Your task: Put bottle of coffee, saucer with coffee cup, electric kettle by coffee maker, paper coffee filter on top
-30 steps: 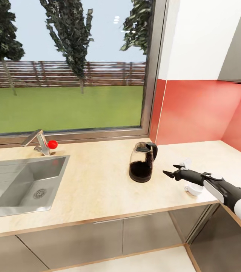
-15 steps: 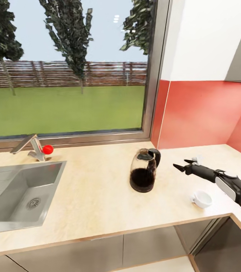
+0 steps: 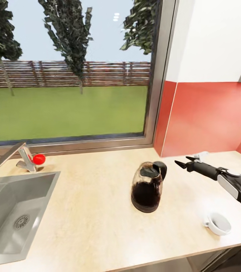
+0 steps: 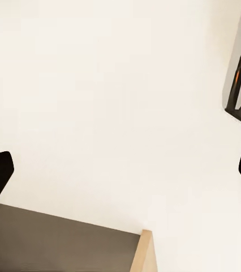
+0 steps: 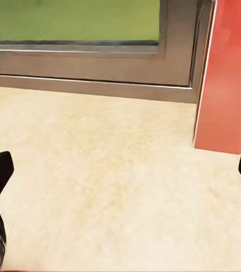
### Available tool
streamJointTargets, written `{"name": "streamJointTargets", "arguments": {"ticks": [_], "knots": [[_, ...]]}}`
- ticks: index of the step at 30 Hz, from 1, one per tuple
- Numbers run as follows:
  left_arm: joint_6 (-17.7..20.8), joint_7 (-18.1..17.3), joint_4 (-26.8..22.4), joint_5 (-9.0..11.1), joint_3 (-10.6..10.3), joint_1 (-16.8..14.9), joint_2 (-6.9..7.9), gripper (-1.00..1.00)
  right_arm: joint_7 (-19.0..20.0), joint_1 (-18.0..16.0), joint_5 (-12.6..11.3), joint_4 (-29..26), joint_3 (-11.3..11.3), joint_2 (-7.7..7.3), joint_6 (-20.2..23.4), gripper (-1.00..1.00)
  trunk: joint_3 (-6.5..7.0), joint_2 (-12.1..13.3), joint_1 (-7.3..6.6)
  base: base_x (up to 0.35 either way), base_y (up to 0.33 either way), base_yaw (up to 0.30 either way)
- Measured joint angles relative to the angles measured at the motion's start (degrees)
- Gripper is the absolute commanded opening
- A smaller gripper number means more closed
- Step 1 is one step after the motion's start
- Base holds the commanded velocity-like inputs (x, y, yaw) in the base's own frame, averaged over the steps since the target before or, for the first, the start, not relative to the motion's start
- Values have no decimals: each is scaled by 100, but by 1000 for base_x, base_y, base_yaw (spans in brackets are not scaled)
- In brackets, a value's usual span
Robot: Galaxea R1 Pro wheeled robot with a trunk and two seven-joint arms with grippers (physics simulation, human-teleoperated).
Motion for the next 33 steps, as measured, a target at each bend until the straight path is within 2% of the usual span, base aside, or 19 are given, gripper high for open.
{"name": "streamJointTargets", "arguments": {"ticks": [4,13,19,23,33], "knots": [[0,1,0,0,-2,130,-24,100,3,0,11,0,30,22,0,100,0,1,2,97,0,0],[36,-1,1,0,-3,178,-72,100,13,1,18,45,44,31,-1,100,0,1,3,15,0,0],[389,17,-2,0,-3,181,-73,100,19,8,18,56,90,72,-2,100,0,1,3,1,0,0],[457,27,-4,-1,-1,181,-73,100,20,8,18,59,95,86,-1,100,0,1,3,0,0,0],[481,15,-5,-1,0,181,-72,100,51,6,2,10,39,10,3,100,0,1,3,0,0,0]]}}
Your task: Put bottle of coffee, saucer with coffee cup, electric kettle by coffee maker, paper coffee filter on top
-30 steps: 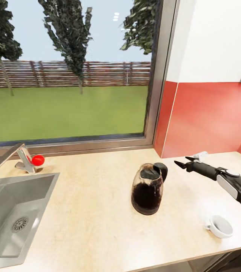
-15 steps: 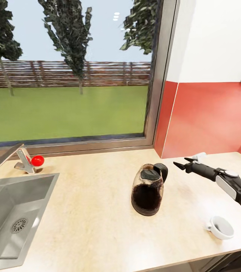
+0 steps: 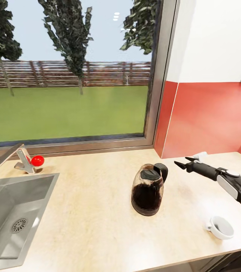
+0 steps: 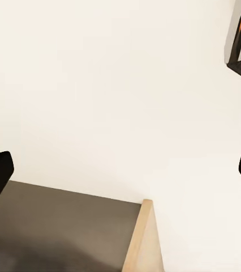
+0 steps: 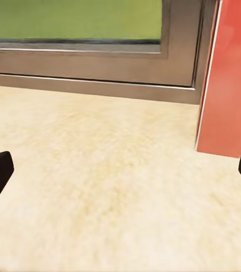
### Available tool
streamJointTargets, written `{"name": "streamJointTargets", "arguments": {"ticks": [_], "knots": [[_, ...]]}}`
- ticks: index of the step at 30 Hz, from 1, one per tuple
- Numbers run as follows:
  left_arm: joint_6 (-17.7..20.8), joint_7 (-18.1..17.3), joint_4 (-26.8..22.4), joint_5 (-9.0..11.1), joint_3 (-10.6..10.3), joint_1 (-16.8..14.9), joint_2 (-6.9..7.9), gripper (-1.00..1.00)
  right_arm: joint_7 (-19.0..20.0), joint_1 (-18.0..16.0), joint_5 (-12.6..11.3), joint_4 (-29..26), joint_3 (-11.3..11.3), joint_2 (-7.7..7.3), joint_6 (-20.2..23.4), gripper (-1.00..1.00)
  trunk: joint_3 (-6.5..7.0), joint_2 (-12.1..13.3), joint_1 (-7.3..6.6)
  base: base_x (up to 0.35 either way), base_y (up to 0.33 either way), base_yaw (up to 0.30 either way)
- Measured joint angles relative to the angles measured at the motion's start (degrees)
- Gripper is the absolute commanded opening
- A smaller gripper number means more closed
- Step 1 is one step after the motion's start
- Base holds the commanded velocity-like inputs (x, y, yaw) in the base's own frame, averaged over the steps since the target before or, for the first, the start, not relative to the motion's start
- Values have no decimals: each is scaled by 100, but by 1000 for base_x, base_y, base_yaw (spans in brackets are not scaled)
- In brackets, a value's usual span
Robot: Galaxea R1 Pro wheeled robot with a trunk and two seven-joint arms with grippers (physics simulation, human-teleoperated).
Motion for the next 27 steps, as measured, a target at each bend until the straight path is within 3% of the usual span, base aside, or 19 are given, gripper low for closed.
{"name": "streamJointTargets", "arguments": {"ticks": [27], "knots": [[-8,-2,-9,-18,0,0,-6,100,104,1,-1,-12,-13,-42,-2,100,0,0,0,0,0,0]]}}
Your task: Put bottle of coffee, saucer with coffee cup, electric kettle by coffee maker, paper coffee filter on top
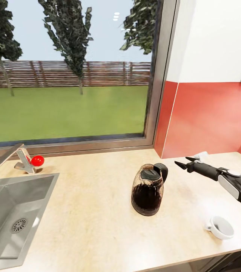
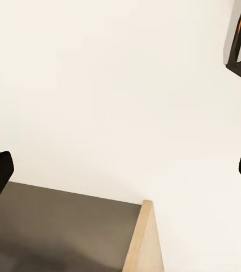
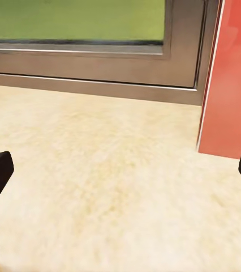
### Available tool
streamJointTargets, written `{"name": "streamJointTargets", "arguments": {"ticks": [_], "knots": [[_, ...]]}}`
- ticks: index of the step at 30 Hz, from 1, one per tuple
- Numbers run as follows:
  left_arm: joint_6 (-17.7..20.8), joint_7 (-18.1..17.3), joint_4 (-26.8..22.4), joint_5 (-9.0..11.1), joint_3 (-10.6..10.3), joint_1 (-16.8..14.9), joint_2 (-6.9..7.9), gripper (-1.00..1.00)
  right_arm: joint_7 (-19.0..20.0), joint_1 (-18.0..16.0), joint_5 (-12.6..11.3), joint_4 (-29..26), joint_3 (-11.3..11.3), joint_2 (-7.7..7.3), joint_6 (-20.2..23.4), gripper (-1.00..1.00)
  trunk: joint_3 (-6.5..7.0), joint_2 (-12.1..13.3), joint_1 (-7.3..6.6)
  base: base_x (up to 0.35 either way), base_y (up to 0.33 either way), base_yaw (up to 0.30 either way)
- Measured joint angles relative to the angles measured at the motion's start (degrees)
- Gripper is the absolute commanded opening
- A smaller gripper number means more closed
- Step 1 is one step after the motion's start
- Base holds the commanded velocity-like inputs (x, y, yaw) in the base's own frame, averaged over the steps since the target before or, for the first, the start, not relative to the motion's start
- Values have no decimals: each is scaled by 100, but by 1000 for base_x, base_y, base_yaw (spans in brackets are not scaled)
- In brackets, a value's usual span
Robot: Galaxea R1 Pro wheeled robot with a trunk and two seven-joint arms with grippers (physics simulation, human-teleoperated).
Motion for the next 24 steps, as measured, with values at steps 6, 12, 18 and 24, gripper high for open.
{"name": "streamJointTargets", "arguments": {"ticks": [6,12,18,24], "knots": [[0,0,-7,0,0,0,2,100,-3,0,7,0,-6,0,3,100,0,0,0,0,0,-16],[0,0,-9,0,0,0,-2,100,-3,1,9,0,-7,0,4,100,0,0,0,0,0,-2],[0,0,-9,0,3,0,-8,100,-3,-2,9,0,-5,0,0,100,0,0,0,0,0,0],[0,0,-9,0,7,0,-11,100,-3,-2,9,0,-2,0,4,100,0,0,0,0,0,0]]}}
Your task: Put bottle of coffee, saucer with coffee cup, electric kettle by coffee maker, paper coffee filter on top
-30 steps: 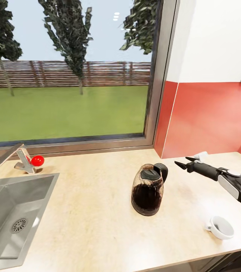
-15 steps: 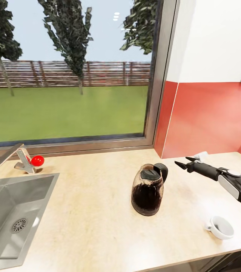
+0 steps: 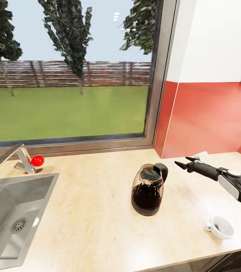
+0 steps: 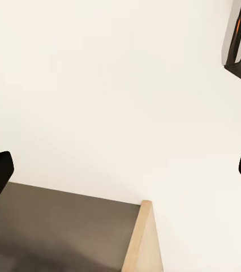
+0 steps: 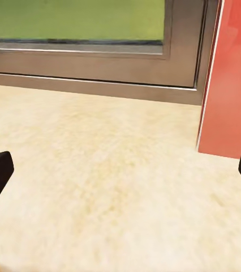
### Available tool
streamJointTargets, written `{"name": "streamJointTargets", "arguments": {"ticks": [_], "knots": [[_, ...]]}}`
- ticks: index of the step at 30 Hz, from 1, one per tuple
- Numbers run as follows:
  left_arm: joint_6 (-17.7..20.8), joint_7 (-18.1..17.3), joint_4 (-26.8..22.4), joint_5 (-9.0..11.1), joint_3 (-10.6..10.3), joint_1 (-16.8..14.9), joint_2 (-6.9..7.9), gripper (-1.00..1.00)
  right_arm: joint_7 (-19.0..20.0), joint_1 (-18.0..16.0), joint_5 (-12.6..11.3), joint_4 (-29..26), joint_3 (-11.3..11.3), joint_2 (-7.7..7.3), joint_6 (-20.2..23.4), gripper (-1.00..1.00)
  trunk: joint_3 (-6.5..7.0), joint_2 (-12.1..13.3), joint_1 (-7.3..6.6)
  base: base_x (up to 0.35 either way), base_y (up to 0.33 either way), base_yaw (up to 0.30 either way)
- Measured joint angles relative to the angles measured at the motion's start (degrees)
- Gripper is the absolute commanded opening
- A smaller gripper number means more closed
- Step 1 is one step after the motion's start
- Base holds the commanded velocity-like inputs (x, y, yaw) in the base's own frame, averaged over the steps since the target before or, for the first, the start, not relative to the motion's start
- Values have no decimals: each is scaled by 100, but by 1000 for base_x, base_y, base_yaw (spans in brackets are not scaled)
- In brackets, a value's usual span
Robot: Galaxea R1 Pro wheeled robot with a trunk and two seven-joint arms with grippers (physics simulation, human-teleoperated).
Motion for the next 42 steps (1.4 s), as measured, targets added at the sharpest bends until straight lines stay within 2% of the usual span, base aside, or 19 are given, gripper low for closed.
{"name": "streamJointTargets", "arguments": {"ticks": [12,21,25,30,42], "knots": [[-1,-2,37,17,10,76,2,100,9,2,6,3,55,21,-1,100,-2,-1,0,0,0,0],[-7,-19,39,18,4,115,13,100,103,4,77,79,286,61,-10,100,-2,-1,0,0,0,0],[-16,-48,40,18,3,116,21,100,425,44,78,120,304,61,-15,100,-2,-1,0,0,0,0],[-20,-69,33,11,-7,117,22,100,1020,101,60,524,311,67,-25,100,-2,-1,0,0,0,0],[-17,-73,24,-1,-24,117,17,100,1885,109,25,1042,300,58,-62,100,-2,-1,0,0,0,0]]}}
